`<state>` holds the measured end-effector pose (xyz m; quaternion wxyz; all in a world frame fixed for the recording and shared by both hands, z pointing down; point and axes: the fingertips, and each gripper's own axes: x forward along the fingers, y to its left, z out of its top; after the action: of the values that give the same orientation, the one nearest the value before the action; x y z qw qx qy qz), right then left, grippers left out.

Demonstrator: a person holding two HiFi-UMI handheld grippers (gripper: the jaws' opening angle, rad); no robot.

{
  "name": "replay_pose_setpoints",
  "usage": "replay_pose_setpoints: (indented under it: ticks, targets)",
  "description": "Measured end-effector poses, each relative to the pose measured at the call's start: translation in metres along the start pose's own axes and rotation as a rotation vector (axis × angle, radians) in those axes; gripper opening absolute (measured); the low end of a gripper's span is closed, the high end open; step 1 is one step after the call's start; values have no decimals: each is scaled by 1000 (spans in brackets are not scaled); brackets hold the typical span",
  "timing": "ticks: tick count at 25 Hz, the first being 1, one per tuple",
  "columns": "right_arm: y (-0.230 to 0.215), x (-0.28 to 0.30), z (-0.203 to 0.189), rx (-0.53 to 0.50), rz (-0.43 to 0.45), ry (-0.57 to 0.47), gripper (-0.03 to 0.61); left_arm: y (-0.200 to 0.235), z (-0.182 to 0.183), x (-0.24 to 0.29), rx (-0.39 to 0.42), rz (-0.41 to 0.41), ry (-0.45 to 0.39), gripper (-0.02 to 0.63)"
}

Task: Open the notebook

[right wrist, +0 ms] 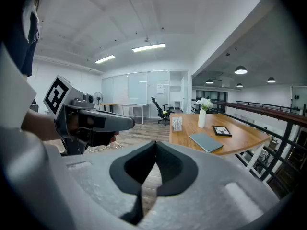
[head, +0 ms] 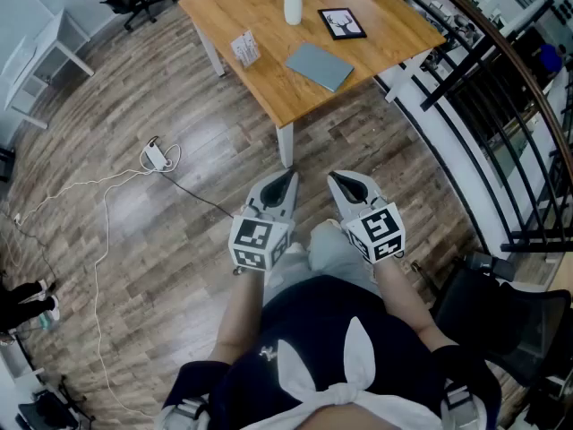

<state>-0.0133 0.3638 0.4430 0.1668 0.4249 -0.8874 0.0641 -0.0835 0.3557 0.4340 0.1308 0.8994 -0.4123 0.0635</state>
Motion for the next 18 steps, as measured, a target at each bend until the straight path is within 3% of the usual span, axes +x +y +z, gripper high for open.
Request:
replay_pose_setpoints:
  ticks: [8,18]
  targets:
    - [-21,34,3,-4,7,33,-3,23,7,28,-2,-7,24,17]
    - [-78,98,24,-80,1,49,-2,82,35,84,9,49,16,17]
